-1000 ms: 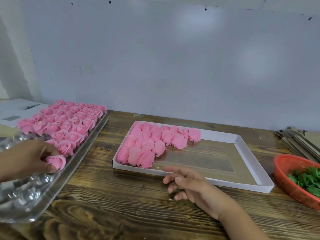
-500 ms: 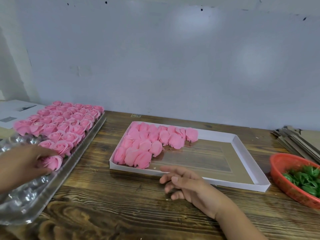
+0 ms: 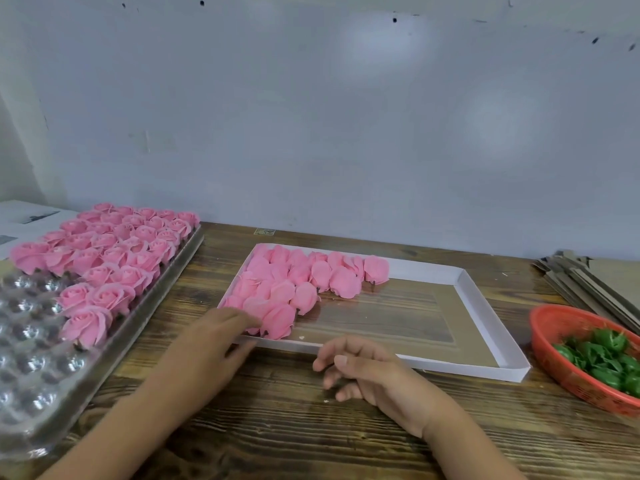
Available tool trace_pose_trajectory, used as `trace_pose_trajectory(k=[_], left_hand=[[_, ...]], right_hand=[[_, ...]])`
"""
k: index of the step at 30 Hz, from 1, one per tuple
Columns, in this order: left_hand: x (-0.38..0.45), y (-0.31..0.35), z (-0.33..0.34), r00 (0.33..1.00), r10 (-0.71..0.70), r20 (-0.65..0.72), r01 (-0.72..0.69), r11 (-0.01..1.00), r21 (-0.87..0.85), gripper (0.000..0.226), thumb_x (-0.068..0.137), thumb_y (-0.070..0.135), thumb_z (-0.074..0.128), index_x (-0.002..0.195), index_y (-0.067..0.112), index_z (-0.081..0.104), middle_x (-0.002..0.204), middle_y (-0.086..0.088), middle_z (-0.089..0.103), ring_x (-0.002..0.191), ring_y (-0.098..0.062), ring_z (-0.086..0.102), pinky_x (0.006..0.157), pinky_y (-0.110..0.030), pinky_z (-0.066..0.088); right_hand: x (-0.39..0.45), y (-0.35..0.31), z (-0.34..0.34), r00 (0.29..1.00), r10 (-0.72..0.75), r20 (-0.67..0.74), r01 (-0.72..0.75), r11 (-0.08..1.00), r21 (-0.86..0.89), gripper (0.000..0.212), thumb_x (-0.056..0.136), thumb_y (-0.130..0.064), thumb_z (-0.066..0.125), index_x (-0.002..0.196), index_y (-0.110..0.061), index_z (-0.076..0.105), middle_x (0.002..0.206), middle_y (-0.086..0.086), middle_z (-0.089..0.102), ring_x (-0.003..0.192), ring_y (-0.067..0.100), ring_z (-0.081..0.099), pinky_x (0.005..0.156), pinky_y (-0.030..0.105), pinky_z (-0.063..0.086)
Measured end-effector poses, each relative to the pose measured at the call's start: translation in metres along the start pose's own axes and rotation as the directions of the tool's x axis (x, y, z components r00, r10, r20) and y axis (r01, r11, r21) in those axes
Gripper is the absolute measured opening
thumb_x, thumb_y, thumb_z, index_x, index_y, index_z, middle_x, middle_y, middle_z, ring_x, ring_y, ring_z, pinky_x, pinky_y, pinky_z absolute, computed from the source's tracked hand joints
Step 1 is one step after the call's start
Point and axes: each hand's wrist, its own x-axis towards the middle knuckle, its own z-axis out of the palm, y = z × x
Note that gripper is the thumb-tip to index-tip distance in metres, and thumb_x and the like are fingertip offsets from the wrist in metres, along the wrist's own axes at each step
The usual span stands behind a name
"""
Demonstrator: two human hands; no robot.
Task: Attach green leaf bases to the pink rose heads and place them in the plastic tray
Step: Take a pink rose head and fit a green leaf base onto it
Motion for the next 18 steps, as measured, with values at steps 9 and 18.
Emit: trace_pose_trajectory(k=[9,18], left_hand=[[0.006,-0.007,0.023,0.996,0.081,0.023,-0.080,0.997,-0.013,0.016,0.080,0.005,0.082,0.089,0.017,0.079,0.088,0.007,0.076,0.085,-0.015,0.070,0.081,-0.028,0.052],[0.001,-0.005,0.026,0.998,0.034,-0.053,-0.037,0.997,-0.070,0.030,0.069,-0.001,0.088,0.069,0.017,0.063,0.066,0.013,0.059,0.060,-0.008,0.054,0.056,-0.017,0.040]], right_hand=[[0.020,0.000,0.010,0.804,-0.437,-0.403,0.073,0.745,-0.663,0.023,0.085,-0.029,0.069,0.067,-0.024,0.056,0.060,-0.015,0.054,0.059,-0.001,0.049,0.058,0.014,0.041],[0.102,-0.022,0.045,0.864,-0.162,-0.476,-0.256,0.673,-0.693,0.044,0.082,-0.061,0.057,0.076,-0.018,0.057,0.067,-0.004,0.058,0.064,0.013,0.056,0.056,0.028,0.039]])
